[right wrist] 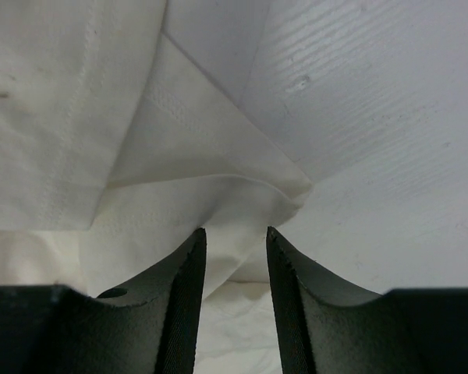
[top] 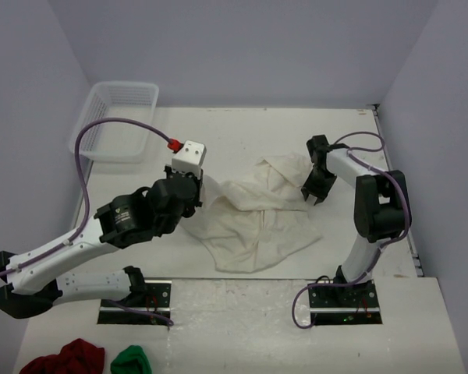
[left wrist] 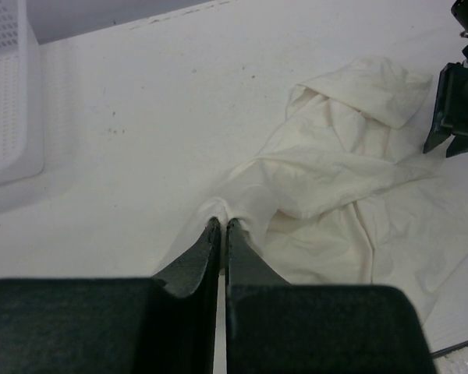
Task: Fold and stack the t-shirts
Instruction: Flatten out the tshirt
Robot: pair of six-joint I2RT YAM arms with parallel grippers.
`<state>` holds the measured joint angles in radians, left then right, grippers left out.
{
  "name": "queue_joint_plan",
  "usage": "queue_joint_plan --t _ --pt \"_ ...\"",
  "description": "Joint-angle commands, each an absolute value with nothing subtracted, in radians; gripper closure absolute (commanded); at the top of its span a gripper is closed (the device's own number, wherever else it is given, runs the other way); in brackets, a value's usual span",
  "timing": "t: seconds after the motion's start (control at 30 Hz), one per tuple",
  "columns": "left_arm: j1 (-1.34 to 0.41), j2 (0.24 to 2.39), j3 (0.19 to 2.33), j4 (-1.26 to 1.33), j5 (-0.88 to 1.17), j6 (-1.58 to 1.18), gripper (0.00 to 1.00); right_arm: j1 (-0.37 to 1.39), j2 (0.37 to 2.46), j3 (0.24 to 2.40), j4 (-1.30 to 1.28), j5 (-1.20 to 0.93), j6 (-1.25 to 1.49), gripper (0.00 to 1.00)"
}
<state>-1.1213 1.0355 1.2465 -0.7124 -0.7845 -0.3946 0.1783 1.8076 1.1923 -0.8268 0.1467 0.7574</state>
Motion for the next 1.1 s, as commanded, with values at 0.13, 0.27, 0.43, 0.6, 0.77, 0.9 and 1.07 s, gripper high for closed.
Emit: queue_joint_plan --t 0.13,0.27,0.43,0.6,0.77,0.9,1.07 --pt "-1.117 0.973 1.236 -0.666 -0.784 -0.345 1.00 0.207 1.801 1.247 -0.894 0.267 0.844 0.62" --pt "-1.117 0.968 1.206 -0.657 -0.766 -0.344 1.00 0.271 1.729 1.212 -0.819 0.293 0.885 0.62" --pt "-1.117 0.973 1.209 -0.661 -0.729 -0.350 1.00 0.311 1.648 1.169 -0.773 0.264 0.949 0.60" --pt "-1.117 0.960 1.195 -0.667 -0.723 -0.364 1.00 0.308 1.566 1.092 -0.721 0.229 1.037 0.60" --pt "-1.117 0.945 1.197 -0.687 -0.727 -0.374 1.00 0.256 1.525 1.003 -0.646 0.198 1.068 0.63" --pt "-1.117 0.931 1.193 -0.707 -0.741 -0.387 1.00 0.216 1.543 0.959 -0.630 0.144 1.057 0.65" --pt "-1.117 0.931 1.193 -0.709 -0.742 -0.390 1.00 0.203 1.555 0.945 -0.634 0.155 1.065 0.65"
